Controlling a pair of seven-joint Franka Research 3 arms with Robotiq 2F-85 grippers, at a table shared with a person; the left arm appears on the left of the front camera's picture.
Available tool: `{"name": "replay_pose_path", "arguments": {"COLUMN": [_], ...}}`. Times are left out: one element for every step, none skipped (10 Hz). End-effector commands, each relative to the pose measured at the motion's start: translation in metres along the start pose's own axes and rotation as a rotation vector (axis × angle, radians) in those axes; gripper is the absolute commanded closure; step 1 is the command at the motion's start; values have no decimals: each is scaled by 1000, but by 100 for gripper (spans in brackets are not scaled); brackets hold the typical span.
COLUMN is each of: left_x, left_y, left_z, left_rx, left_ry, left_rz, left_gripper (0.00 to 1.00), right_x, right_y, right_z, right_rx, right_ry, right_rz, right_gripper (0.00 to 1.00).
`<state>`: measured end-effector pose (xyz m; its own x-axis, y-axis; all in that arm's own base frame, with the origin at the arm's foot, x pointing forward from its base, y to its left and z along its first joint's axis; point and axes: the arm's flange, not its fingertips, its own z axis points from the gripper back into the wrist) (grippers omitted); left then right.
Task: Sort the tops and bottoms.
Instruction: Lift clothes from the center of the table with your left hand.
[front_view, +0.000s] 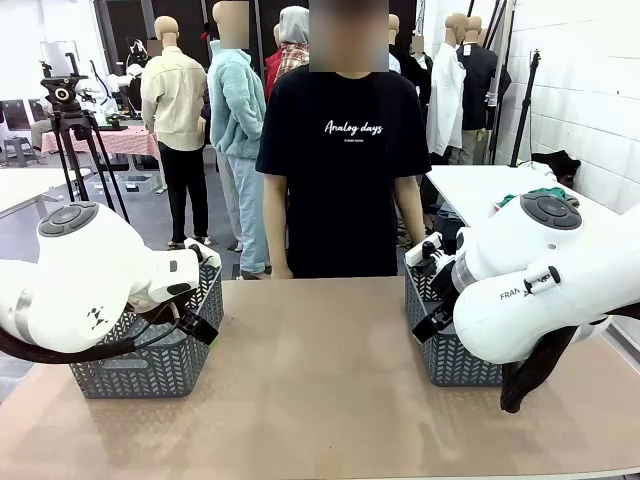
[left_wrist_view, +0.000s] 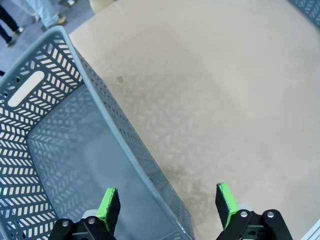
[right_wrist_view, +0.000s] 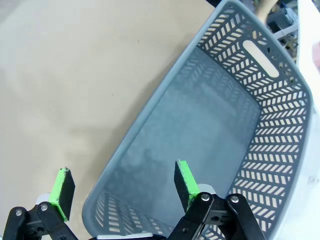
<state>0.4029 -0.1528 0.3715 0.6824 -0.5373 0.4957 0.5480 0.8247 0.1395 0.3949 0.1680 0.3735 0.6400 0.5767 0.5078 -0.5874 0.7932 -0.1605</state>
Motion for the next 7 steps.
{"name": "replay_pose_path", "arguments": {"left_x": [0, 0, 0, 0, 0, 0, 0], "left_y": [1, 1, 1, 1, 1, 1, 1], "left_z": [0, 0, 0, 0, 0, 0, 0], "left_rx": [0, 0, 0, 0, 0, 0, 0], "left_ry": [0, 0, 0, 0, 0, 0, 0], "left_rz": [3, 3, 3, 3, 3, 3, 3], "left_gripper": [0, 0, 0, 0, 0, 0, 0], "right_x": [0, 0, 0, 0, 0, 0, 0], "right_y": [0, 0, 0, 0, 0, 0, 0], "right_z": [0, 0, 0, 0, 0, 0, 0], "right_rx": [0, 0, 0, 0, 0, 0, 0], "right_ry": [0, 0, 0, 0, 0, 0, 0], "right_rz": [0, 0, 0, 0, 0, 0, 0], "right_gripper": [0, 0, 0, 0, 0, 0, 0]}}
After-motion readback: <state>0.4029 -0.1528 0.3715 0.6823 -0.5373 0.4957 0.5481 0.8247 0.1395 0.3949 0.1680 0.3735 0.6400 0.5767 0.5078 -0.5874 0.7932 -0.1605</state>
